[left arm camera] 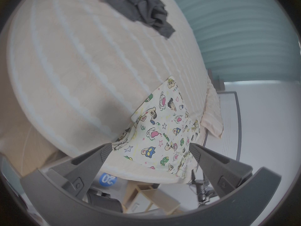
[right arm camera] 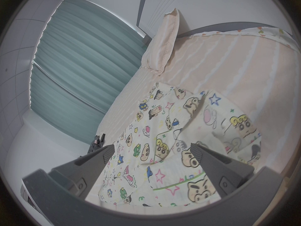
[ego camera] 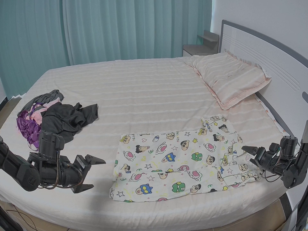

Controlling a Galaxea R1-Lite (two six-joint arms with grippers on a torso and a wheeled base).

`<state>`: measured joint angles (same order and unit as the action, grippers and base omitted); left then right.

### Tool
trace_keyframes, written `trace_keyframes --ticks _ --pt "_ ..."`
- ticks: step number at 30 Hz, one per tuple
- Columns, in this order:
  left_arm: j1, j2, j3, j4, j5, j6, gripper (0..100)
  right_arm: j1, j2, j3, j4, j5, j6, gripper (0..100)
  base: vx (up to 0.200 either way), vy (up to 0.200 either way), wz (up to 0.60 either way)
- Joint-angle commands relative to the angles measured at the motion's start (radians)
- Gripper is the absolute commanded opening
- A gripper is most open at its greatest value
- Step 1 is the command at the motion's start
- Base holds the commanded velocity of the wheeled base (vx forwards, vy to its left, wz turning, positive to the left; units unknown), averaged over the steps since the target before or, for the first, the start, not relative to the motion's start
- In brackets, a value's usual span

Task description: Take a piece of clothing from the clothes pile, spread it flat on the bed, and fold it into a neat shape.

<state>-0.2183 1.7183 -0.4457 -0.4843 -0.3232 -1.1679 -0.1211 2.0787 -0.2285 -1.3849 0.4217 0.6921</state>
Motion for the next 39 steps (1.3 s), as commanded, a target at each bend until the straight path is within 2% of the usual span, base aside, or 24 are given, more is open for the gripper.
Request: trace_keyframes --ticks 1,3,8,14,23,34,39 --pt "-0.079 0.000 -0.041 0.004 0.024 0.086 100 -0.002 0.009 0.034 -0.040 0.003 0.000 100 0.000 0.000 0.00" --pt "-0.102 0.049 -0.074 0.006 0.027 0.128 100 -0.003 0.009 0.041 -0.052 0.003 -0.002 100 0.000 0.000 0.00" --pt "-0.104 0.158 -0.162 0.013 0.030 0.191 100 0.001 0.009 0.055 -0.059 0.006 -0.003 100 0.000 0.000 0.00" --pt "-0.125 0.296 -0.205 -0.019 0.035 0.309 100 0.001 0.011 0.057 -0.059 0.006 -0.005 100 0.000 0.000 0.00" --pt "-0.205 0.365 -0.192 -0.126 0.076 0.317 100 0.003 0.032 0.057 -0.060 0.006 -0.014 100 0.000 0.000 0.00" --pt "-0.254 0.359 -0.149 -0.122 0.081 0.318 100 0.001 0.035 0.064 -0.080 0.006 -0.014 100 0.000 0.000 0.00" --pt "-0.265 0.389 -0.146 -0.125 0.150 0.320 100 0.001 0.040 0.066 -0.082 0.003 -0.014 100 0.000 0.000 0.00"
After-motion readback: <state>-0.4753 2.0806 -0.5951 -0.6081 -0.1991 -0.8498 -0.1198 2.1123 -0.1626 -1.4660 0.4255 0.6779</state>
